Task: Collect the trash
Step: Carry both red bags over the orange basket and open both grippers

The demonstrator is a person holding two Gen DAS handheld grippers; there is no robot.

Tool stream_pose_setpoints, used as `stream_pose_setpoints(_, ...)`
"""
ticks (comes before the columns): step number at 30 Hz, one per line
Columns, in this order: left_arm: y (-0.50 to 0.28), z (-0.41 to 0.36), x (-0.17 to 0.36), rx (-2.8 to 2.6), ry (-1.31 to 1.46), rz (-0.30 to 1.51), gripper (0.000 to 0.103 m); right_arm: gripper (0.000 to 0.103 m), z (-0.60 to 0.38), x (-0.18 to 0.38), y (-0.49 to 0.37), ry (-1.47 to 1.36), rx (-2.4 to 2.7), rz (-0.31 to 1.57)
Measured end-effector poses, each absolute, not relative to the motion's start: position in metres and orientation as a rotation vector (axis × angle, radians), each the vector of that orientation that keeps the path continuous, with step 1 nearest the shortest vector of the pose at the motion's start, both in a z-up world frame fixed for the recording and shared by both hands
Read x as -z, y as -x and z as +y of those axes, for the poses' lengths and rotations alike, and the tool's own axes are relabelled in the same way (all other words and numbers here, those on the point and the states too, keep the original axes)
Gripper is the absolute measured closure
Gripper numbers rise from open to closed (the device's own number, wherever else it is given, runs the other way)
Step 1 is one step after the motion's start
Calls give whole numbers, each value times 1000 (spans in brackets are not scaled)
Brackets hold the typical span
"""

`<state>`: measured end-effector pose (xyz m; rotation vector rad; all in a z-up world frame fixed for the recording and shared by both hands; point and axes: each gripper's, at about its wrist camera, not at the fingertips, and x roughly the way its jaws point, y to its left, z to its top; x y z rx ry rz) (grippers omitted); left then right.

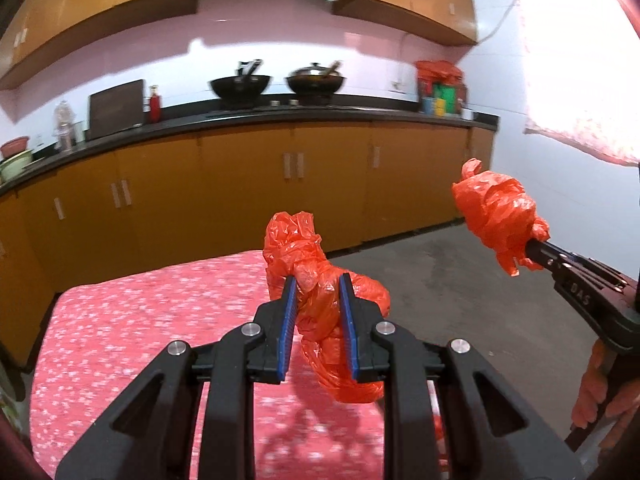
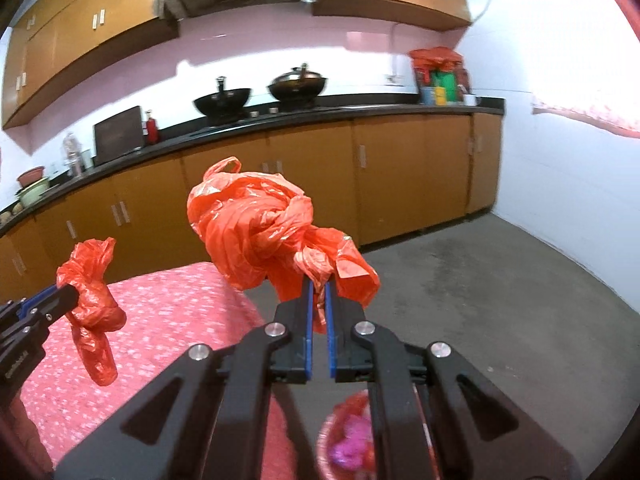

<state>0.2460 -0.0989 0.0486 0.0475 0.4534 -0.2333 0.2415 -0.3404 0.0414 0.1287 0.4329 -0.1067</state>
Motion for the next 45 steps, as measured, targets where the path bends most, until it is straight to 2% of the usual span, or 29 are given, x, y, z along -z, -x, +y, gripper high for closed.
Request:
stream_pose_setpoints(12,-234,-176,-28,358,-69,501,82,96,-415,-15,-216,-161,217,443)
stream_pose_setpoints(18,-228,-202,-5,408,-54,554,82,96,-434,17,-202,-200,244,476)
stream_pose_setpoints(29,-223,-246,49,474,-95,666,82,96,-467,97,-199,-255,311,643)
stream_pose_setpoints(45,-230,-280,96,518,-164,773,82,96,-478,160,-214,-296,298,778)
